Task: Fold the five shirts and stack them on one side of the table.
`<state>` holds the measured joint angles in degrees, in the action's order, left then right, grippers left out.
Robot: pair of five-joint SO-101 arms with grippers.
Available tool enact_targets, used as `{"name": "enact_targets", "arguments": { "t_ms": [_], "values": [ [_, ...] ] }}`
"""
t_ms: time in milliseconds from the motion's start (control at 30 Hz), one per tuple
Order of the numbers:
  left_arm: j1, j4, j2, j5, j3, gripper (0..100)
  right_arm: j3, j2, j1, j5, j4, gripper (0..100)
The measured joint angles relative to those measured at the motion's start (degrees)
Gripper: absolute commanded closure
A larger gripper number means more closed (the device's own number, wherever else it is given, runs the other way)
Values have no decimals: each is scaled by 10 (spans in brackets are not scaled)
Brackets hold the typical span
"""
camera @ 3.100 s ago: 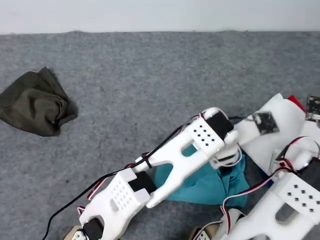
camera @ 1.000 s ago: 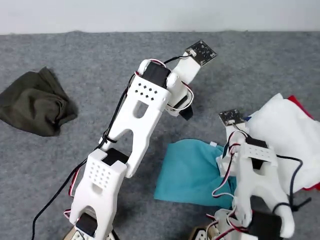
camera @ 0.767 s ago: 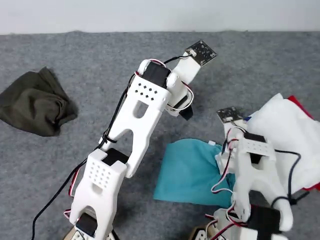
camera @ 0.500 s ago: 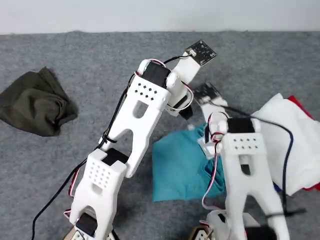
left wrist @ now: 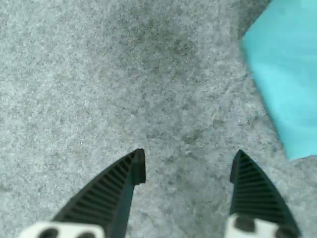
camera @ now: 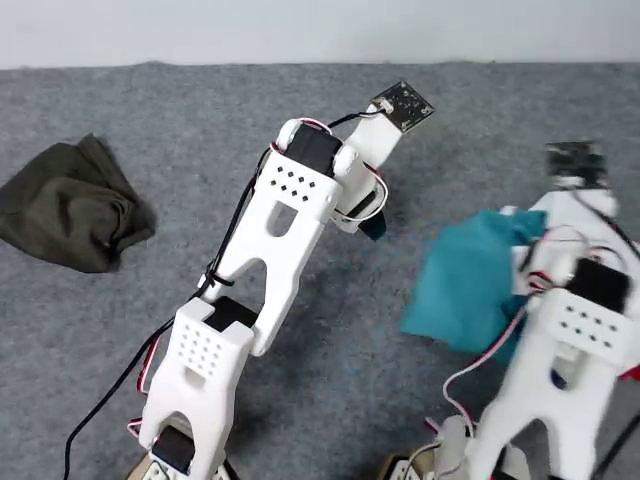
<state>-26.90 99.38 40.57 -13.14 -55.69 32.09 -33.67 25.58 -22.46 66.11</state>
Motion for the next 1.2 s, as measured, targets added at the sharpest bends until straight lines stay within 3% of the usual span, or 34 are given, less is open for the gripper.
{"name": "enact_targets", "arguments": {
  "t_ms": [500,667,967,1100,1200],
  "values": [
    [98,0,0,0,0,724,4,160,171,16,-219,977],
    [105,0,0,0,0,724,4,189,217,25,-236,749],
    [164,0,-11,7,0,724,-34,141,283,124,-125,731],
    [258,0,-47,25,0,724,-80,79,271,135,-20,731],
    [368,0,-51,33,0,723,-94,38,236,135,44,731]
  ]
}}
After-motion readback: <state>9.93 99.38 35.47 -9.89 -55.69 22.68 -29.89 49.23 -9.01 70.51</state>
